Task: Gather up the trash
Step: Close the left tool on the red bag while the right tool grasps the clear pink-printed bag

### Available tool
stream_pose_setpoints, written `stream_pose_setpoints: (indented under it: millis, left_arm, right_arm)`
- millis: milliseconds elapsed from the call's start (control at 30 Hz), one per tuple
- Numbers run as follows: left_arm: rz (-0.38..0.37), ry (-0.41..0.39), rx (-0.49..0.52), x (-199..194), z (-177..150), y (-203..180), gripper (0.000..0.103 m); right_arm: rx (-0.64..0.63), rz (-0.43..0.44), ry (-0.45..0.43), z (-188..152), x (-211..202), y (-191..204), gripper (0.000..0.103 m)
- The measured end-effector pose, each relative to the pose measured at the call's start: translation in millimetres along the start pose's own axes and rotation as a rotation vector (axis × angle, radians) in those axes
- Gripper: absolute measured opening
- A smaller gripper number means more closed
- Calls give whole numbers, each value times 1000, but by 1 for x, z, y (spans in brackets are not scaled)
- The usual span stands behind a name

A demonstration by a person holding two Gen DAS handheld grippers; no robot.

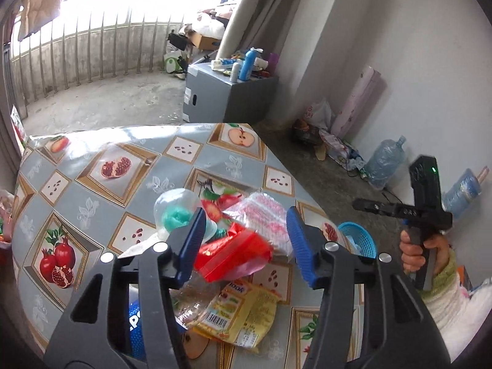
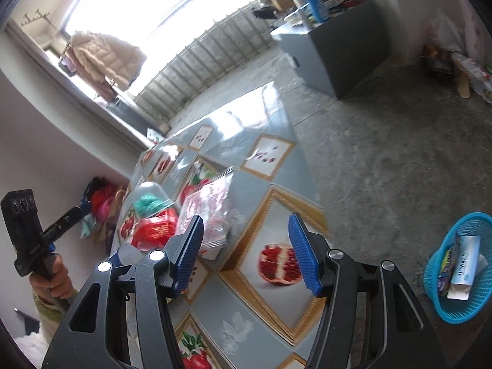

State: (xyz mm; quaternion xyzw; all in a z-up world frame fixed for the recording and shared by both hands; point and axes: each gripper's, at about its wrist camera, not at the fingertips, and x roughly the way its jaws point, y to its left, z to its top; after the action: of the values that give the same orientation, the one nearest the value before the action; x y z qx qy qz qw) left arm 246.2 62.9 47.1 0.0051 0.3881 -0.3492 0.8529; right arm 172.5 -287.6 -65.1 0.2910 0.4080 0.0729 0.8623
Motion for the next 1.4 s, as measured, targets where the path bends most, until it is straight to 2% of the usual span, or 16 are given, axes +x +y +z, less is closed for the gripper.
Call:
stream_pose_setpoints:
  millis: [200, 333, 533, 700, 833, 1067, 1400]
  left_arm:
    - [6, 54, 73, 15, -19, 1, 49]
    - [20, 81, 95, 22, -27, 3, 49]
    - [42, 158, 72, 41, -37, 14, 49]
    - [77, 191, 56, 52, -38, 23, 49]
    - [65, 227, 15, 60, -39, 30, 50]
    - [23, 237, -50, 65, -39, 38, 50]
    - [71, 219, -19, 71, -38, 31, 50]
  right_arm:
    - [-21, 46, 107, 5, 43, 19, 55]
    - [-11, 48, 160, 8, 66, 23, 55]
    - [-7, 33, 204, 13, 88, 23, 55]
    - [-13, 21, 223, 15, 102, 24, 55]
    - [-8, 26, 235, 15, 109, 23, 55]
    - [6, 50, 259, 14, 120, 22, 51]
    - [15, 63, 269, 11, 126, 24, 42]
